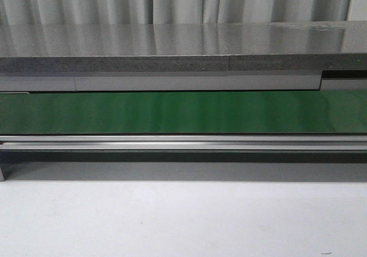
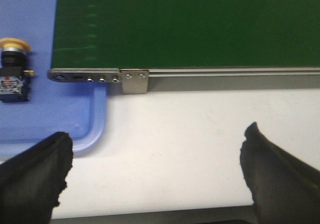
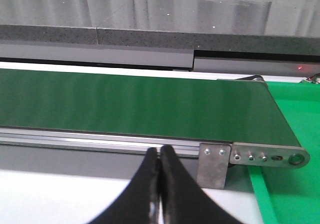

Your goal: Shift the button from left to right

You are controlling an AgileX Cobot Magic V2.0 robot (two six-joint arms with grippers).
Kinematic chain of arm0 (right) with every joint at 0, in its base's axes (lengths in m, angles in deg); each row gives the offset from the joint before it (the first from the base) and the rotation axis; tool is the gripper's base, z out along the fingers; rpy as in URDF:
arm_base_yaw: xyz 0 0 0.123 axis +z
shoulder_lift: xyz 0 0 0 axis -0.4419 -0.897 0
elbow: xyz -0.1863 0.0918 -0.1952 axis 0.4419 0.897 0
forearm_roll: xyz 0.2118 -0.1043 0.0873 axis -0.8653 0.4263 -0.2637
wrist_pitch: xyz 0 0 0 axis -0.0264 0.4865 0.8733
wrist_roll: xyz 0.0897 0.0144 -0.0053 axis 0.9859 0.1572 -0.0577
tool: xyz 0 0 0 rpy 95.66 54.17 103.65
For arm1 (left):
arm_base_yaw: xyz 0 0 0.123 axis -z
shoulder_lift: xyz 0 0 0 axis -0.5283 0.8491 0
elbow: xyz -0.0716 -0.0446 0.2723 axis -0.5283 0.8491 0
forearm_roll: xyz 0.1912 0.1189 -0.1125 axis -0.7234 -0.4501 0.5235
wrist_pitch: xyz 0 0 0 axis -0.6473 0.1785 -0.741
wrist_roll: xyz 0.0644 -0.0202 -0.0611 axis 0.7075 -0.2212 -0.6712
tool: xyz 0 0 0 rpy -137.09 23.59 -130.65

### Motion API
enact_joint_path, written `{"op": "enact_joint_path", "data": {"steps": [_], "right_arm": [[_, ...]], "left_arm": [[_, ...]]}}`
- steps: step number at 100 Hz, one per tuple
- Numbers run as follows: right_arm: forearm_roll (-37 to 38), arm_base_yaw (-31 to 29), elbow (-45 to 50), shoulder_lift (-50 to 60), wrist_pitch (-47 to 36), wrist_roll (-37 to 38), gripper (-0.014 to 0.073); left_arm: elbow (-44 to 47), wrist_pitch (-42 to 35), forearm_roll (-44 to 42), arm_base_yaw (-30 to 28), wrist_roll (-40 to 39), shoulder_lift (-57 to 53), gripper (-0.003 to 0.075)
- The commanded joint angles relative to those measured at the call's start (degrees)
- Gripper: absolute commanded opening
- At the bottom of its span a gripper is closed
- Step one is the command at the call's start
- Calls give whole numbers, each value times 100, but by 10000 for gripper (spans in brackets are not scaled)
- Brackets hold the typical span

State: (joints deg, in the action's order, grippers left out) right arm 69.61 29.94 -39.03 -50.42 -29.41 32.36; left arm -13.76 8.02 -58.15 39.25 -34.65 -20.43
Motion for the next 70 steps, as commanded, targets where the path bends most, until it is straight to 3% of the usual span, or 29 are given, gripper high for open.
{"op": "enact_joint_path", "data": {"steps": [1,42,70], "right_arm": [[14,12,1,89,-475,8,-69],[14,12,1,89,-475,8,-69],[14,12,1,89,-475,8,-69]], "left_arm": [[-462,-190,-354,-159,-235,271,644],[-1253,-750,-599,-2008,-172,2168,645],[-1611,-1307,-599,-2425,-172,3519,644]]}}
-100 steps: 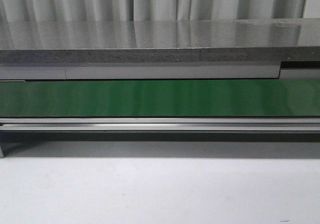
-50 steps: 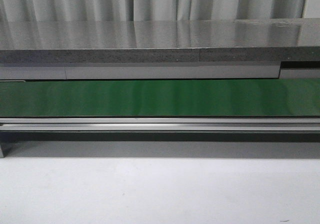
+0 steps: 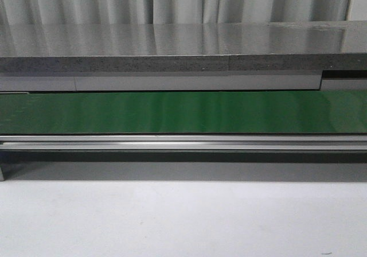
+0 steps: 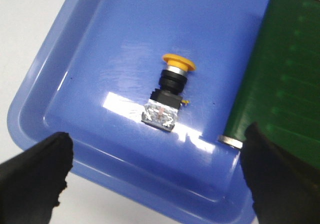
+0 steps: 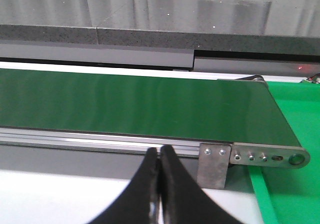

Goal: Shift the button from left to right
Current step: 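Close the left gripper on the yellow-capped button's black body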

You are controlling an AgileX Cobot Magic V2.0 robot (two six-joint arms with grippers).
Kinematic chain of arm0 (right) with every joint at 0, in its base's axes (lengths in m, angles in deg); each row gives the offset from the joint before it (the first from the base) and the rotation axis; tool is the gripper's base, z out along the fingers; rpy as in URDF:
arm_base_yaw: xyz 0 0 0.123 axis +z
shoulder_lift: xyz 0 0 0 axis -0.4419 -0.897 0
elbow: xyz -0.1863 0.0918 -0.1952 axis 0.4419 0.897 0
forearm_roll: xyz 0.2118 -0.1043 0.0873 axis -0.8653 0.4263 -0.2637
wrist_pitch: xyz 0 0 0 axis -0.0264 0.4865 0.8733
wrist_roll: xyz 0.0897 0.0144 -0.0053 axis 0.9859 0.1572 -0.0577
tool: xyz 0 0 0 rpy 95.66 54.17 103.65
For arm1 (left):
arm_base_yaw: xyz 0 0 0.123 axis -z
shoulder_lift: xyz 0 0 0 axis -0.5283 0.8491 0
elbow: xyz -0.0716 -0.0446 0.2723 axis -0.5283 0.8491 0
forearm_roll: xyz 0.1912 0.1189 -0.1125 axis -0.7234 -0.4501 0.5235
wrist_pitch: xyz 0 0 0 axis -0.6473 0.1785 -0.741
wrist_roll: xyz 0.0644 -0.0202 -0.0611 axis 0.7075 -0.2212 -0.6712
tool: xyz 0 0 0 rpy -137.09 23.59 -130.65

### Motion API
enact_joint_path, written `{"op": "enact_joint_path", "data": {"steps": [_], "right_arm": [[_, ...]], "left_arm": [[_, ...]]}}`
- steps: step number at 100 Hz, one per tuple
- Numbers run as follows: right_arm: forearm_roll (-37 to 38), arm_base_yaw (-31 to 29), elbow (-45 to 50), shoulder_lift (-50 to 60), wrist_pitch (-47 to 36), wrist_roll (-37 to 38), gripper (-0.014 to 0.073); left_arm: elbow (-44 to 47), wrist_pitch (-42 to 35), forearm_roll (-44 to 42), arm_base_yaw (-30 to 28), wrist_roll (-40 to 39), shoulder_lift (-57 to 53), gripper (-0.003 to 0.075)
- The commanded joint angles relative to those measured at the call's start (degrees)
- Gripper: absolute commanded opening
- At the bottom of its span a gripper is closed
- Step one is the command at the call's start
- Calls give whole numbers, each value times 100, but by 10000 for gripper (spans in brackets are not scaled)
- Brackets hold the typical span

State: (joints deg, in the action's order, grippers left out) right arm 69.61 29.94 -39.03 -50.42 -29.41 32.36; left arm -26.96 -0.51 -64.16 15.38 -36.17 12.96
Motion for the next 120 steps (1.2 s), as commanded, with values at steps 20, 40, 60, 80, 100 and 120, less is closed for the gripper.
{"op": "enact_joint_path", "data": {"steps": [20,40,60,80,100,120], "right_arm": [[14,12,1,89,-475,8,-69],[14,12,1,89,-475,8,-69],[14,12,1,89,-475,8,-69],[14,12,1,89,-475,8,-69],[14,12,1,89,-475,8,-69],[14,12,1,89,-475,8,-69]], "left_arm": [[-574,-587,2,-38,-20,1003,644],[-837,-642,2,-38,-20,1561,644],[-879,-630,2,-38,-20,1907,644],[-879,-642,13,-38,-20,2158,644],[-879,-786,20,-38,-11,2400,644],[-879,-896,49,-38,-11,2665,644]]}}
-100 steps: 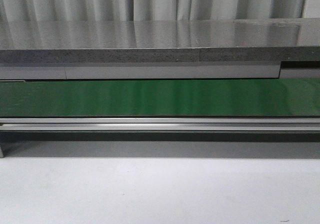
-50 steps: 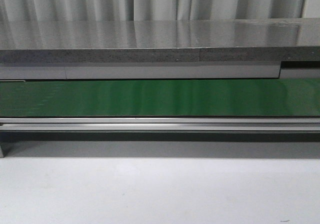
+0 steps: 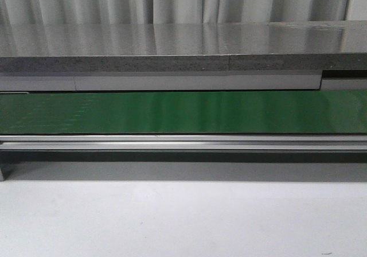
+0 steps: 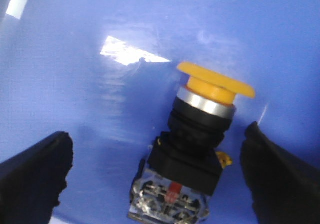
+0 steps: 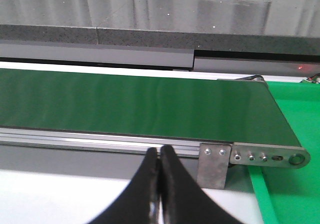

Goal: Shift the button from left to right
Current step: 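Close the left gripper on the yellow-capped button's black body, then lift the button and set it on the conveyor belt's near end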

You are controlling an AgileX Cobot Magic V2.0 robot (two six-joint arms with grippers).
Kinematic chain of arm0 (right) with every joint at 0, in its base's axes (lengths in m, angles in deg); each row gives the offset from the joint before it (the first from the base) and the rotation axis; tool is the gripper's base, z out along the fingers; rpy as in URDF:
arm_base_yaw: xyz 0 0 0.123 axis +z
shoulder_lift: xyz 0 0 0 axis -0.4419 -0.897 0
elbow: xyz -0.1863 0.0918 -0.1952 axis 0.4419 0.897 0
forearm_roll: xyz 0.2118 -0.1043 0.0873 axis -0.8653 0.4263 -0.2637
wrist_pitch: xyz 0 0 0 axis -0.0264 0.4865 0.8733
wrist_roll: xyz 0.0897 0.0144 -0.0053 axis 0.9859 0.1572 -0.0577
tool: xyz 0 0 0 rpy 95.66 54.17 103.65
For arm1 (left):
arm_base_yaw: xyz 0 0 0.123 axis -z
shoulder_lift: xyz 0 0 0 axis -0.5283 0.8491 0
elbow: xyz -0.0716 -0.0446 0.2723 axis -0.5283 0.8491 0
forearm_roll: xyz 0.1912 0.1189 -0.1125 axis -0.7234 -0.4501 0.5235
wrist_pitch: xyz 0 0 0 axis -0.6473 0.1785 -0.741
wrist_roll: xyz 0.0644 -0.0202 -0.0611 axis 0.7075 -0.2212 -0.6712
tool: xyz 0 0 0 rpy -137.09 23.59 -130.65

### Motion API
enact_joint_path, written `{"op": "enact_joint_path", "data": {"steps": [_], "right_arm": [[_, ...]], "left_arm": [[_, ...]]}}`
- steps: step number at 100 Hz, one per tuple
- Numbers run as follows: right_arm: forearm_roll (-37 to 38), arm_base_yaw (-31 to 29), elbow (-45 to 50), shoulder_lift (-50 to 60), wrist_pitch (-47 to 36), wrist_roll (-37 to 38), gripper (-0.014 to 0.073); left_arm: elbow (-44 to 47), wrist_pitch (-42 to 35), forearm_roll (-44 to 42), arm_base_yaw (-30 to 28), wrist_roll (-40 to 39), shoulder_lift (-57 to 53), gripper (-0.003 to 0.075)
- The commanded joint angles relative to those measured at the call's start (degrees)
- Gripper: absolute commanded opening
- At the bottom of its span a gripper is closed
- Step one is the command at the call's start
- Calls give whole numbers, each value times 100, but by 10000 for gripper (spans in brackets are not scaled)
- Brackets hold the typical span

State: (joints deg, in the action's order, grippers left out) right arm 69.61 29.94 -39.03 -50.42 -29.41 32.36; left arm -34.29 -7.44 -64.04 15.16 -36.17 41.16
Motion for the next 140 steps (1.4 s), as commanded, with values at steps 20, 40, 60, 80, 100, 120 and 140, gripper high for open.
{"op": "enact_joint_path", "data": {"steps": [20,40,60,80,100,120,140], "right_arm": [[14,12,1,89,-475,8,-69],[14,12,1,89,-475,8,-69],[14,12,1,89,-475,8,-69],[14,12,1,89,-475,8,-69],[14,12,1,89,-475,8,-69],[14,12,1,89,-475,8,-69],[14,12,1,89,-475,8,-69]], "left_arm": [[-146,-215,73,-16,-11,-56,594],[-146,-215,83,-16,-11,-56,251],[-150,-204,83,-16,-11,-56,5],[-383,159,83,-16,-11,-164,5],[-838,726,83,-16,18,-501,5],[-1096,1081,192,207,219,-1062,5],[-1096,1257,456,876,584,-1272,5]]}}
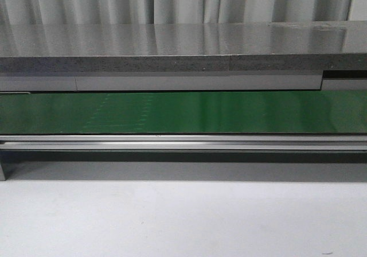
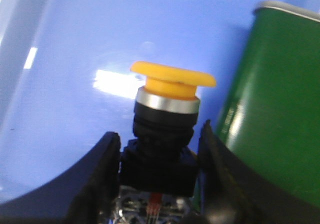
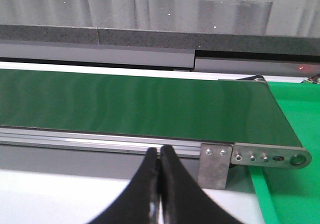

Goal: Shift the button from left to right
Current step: 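Lift the button and set it on the conveyor belt's near end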

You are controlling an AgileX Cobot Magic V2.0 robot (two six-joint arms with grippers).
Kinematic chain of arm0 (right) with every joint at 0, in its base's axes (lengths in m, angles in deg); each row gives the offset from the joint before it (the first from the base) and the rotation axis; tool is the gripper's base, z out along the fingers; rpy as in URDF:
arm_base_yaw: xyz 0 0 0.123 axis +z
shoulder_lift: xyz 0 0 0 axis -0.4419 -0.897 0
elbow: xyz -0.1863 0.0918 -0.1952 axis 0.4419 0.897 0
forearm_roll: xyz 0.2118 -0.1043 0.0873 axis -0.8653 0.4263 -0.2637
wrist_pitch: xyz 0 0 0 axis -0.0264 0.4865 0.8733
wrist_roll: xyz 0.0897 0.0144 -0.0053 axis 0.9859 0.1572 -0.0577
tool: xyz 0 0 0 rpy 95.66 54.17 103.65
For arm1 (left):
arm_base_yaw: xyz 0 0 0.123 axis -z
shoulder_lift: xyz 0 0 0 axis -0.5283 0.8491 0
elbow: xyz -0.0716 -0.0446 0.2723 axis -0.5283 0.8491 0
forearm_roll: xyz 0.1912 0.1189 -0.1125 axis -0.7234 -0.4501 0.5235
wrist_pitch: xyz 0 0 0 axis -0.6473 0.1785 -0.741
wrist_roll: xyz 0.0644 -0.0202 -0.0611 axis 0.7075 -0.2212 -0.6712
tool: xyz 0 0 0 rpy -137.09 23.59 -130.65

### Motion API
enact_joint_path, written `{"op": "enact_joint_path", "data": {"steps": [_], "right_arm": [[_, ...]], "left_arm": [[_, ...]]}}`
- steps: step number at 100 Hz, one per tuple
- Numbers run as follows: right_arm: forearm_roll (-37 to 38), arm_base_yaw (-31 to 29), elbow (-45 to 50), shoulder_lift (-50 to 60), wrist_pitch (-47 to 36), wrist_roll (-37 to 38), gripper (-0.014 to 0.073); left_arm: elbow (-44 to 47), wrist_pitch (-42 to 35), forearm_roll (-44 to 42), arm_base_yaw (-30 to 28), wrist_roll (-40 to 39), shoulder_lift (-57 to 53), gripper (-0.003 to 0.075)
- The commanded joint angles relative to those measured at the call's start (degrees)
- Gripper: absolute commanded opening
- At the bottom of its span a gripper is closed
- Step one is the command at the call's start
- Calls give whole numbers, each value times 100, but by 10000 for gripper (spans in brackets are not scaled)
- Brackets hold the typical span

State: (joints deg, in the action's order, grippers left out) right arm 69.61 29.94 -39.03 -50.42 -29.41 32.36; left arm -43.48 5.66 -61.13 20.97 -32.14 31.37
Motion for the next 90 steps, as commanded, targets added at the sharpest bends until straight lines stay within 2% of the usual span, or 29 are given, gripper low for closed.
{"op": "enact_joint_path", "data": {"steps": [1,26,43,51,58,65,77,82,90], "right_arm": [[14,12,1,89,-475,8,-69],[14,12,1,89,-475,8,-69],[14,12,1,89,-475,8,-69],[14,12,1,89,-475,8,-69],[14,12,1,89,-475,8,-69],[14,12,1,89,-475,8,-69],[14,12,1,89,-475,8,-69],[14,12,1,89,-475,8,-69],[14,12,1,89,-475,8,-69]], "left_arm": [[-176,-37,166,323,183,-293,5],[-176,-35,175,984,192,-214,5],[-176,-35,326,1085,192,-7,8],[-176,-35,430,1092,192,78,34],[-176,-35,430,1092,192,89,99],[-176,-48,430,1092,192,78,202],[-176,-120,430,1092,192,78,447],[-176,-120,430,1092,192,78,519],[-176,-143,430,1092,192,55,570]]}}
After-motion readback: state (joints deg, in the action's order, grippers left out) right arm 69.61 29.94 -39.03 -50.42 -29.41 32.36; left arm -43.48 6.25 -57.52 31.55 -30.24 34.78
